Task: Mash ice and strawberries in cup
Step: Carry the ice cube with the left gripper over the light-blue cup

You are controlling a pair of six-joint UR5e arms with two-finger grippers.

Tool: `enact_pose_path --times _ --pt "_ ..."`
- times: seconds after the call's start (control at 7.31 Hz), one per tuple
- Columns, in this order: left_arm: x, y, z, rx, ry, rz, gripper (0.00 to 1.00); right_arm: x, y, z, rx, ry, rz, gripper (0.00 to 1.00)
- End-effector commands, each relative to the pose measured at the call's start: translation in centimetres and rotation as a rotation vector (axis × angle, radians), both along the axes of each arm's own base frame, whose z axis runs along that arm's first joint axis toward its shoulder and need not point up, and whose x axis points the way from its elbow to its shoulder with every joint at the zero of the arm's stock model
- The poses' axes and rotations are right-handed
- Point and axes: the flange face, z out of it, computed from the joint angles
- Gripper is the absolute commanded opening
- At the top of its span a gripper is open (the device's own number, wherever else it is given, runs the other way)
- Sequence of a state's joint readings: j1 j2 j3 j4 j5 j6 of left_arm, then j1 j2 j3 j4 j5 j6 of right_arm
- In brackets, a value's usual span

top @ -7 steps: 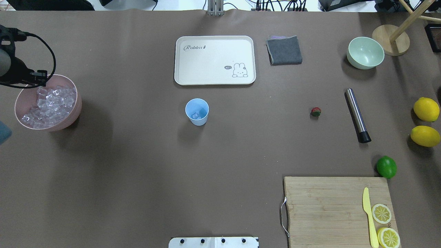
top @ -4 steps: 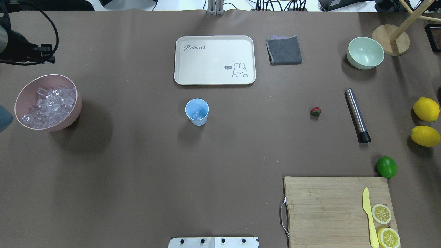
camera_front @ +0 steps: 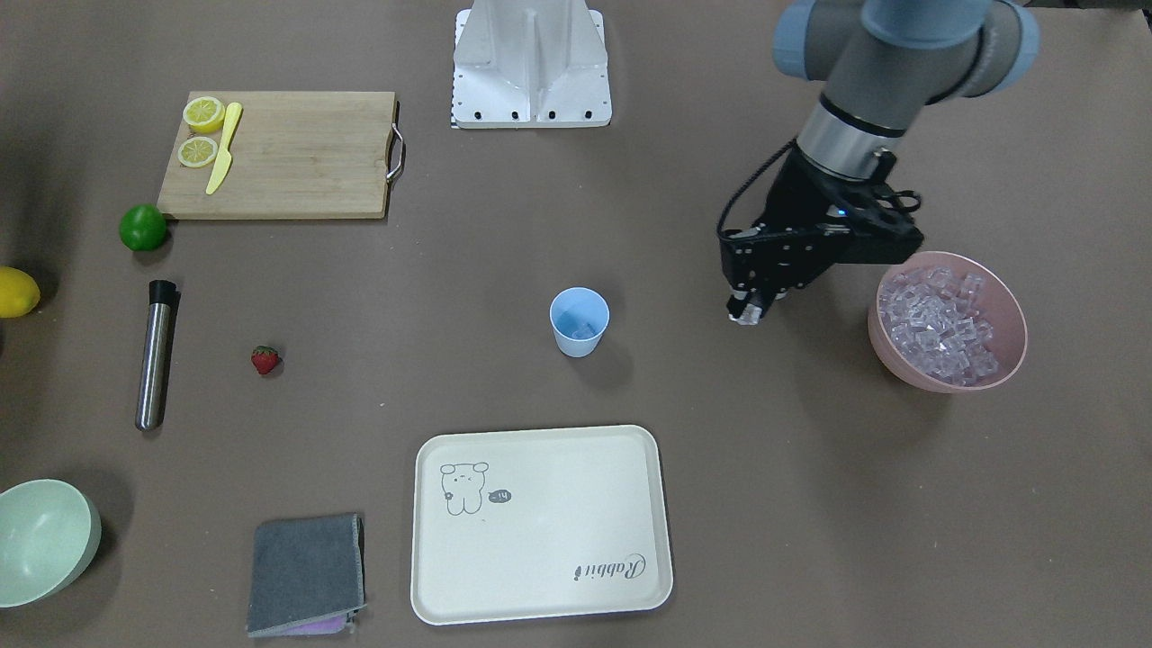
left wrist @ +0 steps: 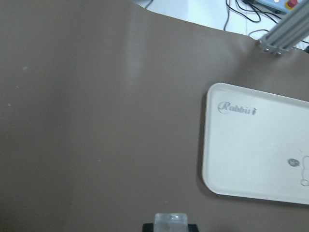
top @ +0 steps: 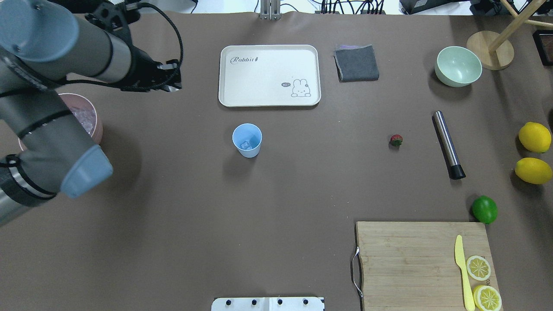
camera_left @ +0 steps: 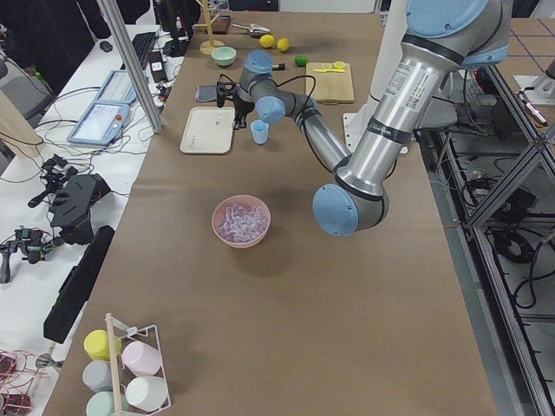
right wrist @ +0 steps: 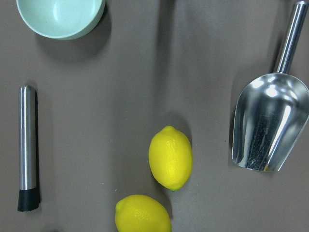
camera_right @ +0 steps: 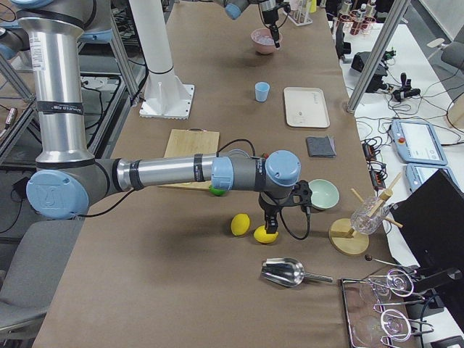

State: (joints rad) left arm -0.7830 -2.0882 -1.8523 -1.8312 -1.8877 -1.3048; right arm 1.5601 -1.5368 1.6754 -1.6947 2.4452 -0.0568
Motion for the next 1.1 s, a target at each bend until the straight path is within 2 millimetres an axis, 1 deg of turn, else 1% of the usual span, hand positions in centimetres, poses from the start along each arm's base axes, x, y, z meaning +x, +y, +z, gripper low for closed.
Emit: enact_pose_path --times 0.0,0.14,0.27,0.41,0.55,0.82,0.96 --pt "9.1 4.4 -3.0 0.04 -0.001 0.021 0.0 0.0 0.2 0.3 -0.005 0.0 0.0 1.0" --pt "11.4 5.3 -2.7 0.066 -0.002 0.016 0.0 0.0 0.3 0.3 -0.007 0.0 0.0 1.0" --pt "13.4 5.3 -1.5 0.083 -0.006 0.01 0.0 0.0 0.4 0.4 -0.008 0.0 0.0 1.0" --pt "14.1 4.8 -0.7 0.083 -0.007 0.008 0.0 0.0 0.4 0.4 -0.007 0.002 0.0 1.0" --pt "14.4 4.9 -0.5 0.08 -0.012 0.011 0.0 0.0 0.4 0.4 -0.008 0.002 0.0 1.0" --pt "14.9 5.1 -1.1 0.083 -0.007 0.016 0.0 0.0 0.4 0.5 -0.01 0.002 0.0 1.0" --pt "15.5 5.4 -1.2 0.083 -0.008 0.023 0.0 0.1 0.4 0.5 -0.01 0.002 0.002 1.0"
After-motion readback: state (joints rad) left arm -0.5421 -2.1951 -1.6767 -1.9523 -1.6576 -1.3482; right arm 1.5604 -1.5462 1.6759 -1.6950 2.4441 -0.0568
